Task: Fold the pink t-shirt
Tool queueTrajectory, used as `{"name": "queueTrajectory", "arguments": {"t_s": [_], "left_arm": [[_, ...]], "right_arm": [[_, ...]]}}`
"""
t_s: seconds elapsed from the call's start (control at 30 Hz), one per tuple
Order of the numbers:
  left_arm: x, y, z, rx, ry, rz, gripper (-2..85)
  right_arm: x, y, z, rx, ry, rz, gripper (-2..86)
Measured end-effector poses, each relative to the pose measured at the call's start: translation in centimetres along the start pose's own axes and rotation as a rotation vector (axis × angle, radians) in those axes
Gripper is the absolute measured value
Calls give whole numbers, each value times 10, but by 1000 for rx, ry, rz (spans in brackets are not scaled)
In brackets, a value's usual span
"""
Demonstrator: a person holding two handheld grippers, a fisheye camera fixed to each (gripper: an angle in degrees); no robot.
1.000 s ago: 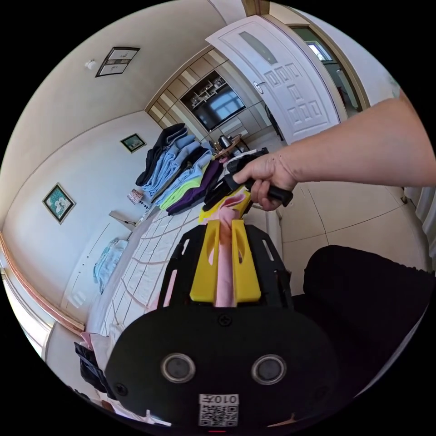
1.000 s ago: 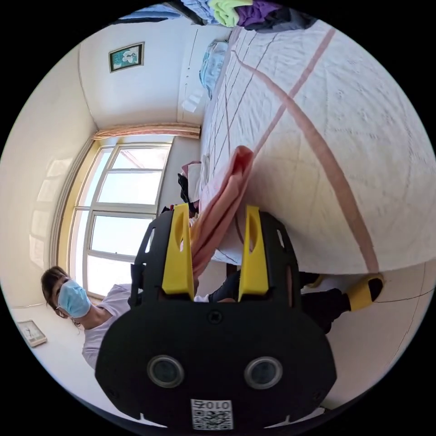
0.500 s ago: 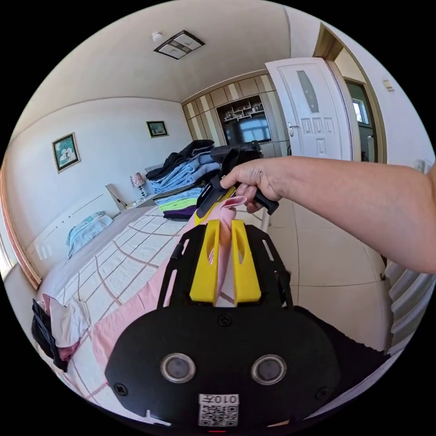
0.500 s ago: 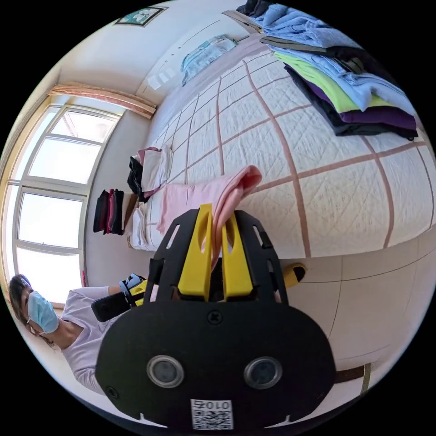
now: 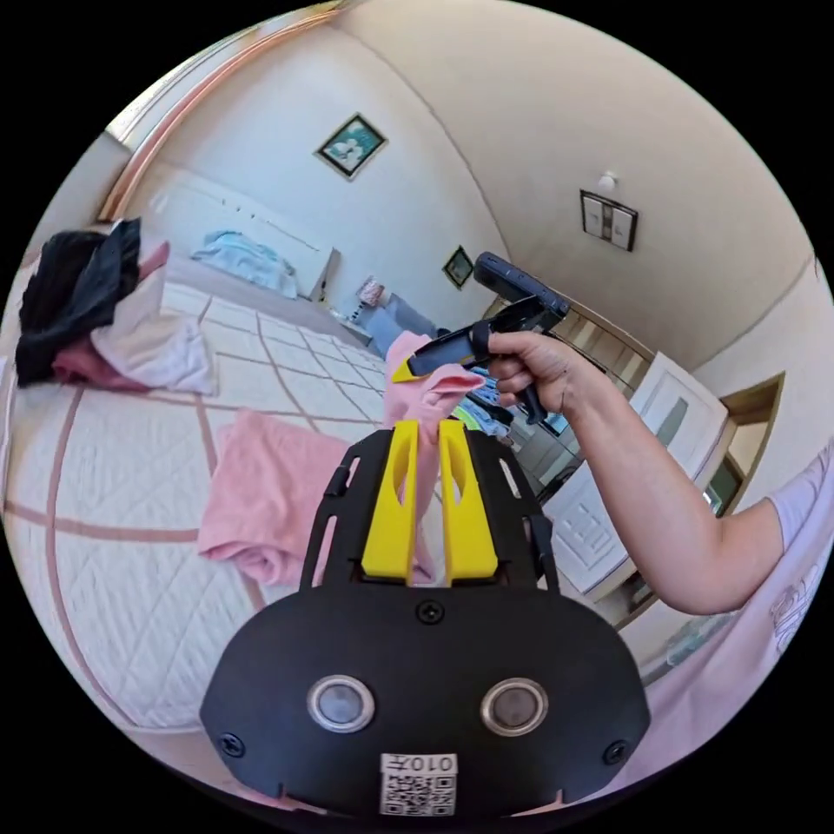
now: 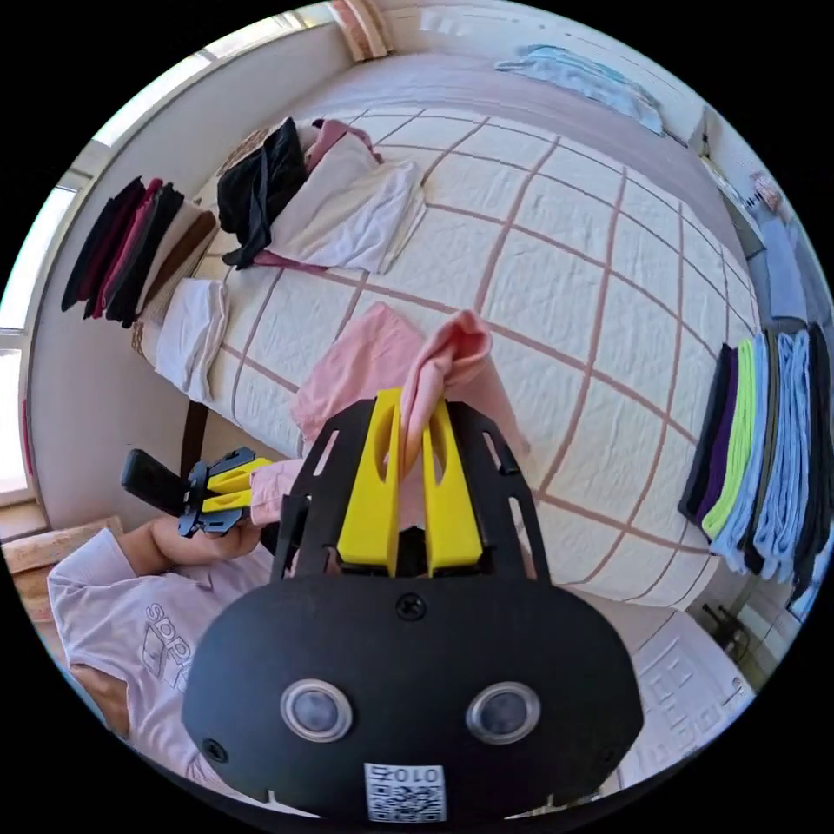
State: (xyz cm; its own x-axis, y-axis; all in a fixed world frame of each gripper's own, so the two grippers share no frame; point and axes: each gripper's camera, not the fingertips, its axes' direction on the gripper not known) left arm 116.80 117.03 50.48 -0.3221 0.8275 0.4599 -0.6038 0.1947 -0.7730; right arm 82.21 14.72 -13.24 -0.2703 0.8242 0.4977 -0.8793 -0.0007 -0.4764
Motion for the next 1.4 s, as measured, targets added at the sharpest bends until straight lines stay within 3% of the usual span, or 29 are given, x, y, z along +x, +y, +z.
{"name": "queueTrajectory", "arguments": {"t_s": [0.17, 0.33, 0.4, 0.53, 0.63, 0.87, 0.97, 1.13, 1.23, 1.4], "left_arm": [[-84, 41, -20, -40, -55, -317, 30], [-128, 79, -18, -20, -23, -564, 25], [-131, 83, -17, -24, -17, -573, 25], [-128, 91, -17, -38, 8, -557, 25], [-127, 99, -15, -40, 42, -575, 25], [-115, 101, -14, -92, 67, -509, 21], [-94, 87, -32, -140, -65, -359, 13], [-14, 38, -15, -221, -332, 104, 22], [-14, 38, 23, -348, -359, 119, 28], [-26, 52, 42, -387, -306, 31, 19]], "right_arm": [[-59, -101, 94, -226, 21, -38, 62], [-69, -126, 126, -251, -23, 19, 116], [-70, -122, 120, -205, -99, 1, 125], [-48, -74, 68, 137, -473, -115, 111], [-16, -30, 64, 198, -439, -59, 105], [-6, 80, 121, 262, -431, -67, 77], [-7, 109, 143, 330, -469, -61, 68], [-29, 126, 149, 487, -530, -129, 81], [-37, 135, 154, 456, -435, -102, 84], [-29, 183, 154, 456, -275, -41, 81]]}}
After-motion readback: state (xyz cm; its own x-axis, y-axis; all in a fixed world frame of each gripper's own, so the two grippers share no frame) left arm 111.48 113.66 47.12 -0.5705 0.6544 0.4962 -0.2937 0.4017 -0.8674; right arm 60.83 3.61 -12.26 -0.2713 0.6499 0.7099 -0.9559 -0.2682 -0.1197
